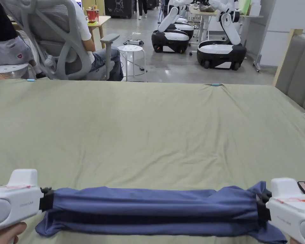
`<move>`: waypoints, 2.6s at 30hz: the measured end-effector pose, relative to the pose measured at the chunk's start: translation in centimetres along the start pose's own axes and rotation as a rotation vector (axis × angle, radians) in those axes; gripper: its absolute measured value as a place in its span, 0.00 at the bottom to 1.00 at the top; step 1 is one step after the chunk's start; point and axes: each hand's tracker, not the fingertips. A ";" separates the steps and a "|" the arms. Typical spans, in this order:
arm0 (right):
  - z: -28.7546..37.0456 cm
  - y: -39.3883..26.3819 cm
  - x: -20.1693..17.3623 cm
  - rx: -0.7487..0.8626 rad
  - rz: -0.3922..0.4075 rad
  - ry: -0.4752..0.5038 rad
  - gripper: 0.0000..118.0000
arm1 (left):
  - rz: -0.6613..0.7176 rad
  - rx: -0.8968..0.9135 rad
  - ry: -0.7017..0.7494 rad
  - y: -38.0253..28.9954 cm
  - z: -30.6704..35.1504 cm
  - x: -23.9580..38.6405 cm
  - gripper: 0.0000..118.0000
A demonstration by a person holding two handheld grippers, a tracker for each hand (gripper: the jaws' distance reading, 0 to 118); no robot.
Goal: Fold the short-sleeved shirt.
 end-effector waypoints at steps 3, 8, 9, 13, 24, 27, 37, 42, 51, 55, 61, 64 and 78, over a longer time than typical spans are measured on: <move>-1.4 -1.7 -0.8 -0.022 0.009 -0.027 0.06 | 0.051 -0.006 0.021 -2.2 -0.9 0.0 0.18; 0.9 0.7 -2.4 0.084 -0.009 -0.023 0.73 | -0.022 0.209 0.127 -1.5 1.8 2.9 0.70; 1.9 1.9 -2.9 0.134 -0.036 0.003 0.73 | -0.027 0.268 0.114 -0.7 2.6 4.1 0.71; 4.2 5.7 -7.0 0.298 -0.060 0.048 0.73 | -0.137 0.439 0.087 2.4 4.3 10.0 0.70; 5.0 6.3 -11.9 0.427 -0.024 0.042 0.00 | -0.274 0.505 0.054 2.6 3.6 16.8 0.00; 5.0 6.0 -11.9 0.427 -0.003 0.026 0.00 | -0.265 0.490 0.052 2.4 3.6 16.0 0.00; 4.0 6.2 -15.4 0.401 0.020 0.066 0.00 | 0.123 0.273 -0.109 0.3 1.4 3.9 0.00; 2.8 6.2 -18.8 0.371 0.056 0.103 0.00 | 0.391 0.202 -0.135 -3.1 -0.9 -4.4 0.95; 1.5 6.5 -21.5 0.335 0.088 0.118 0.00 | 1.058 0.096 -0.737 -8.7 -7.4 -12.0 0.98; 1.4 6.7 -21.5 0.323 0.089 0.112 0.00 | 1.087 0.038 -0.842 -7.9 -10.1 -9.3 0.85; 1.4 7.0 -20.8 0.314 0.095 0.095 0.00 | 1.060 0.011 -0.520 -7.3 -10.8 -7.3 0.06; 1.4 7.0 -20.3 0.304 0.100 0.091 0.00 | 0.988 0.099 -0.519 -6.3 -9.0 -8.0 0.06; 1.1 6.1 -19.6 0.294 0.098 0.107 0.00 | 0.060 0.274 -0.051 -1.1 -1.2 -2.0 0.06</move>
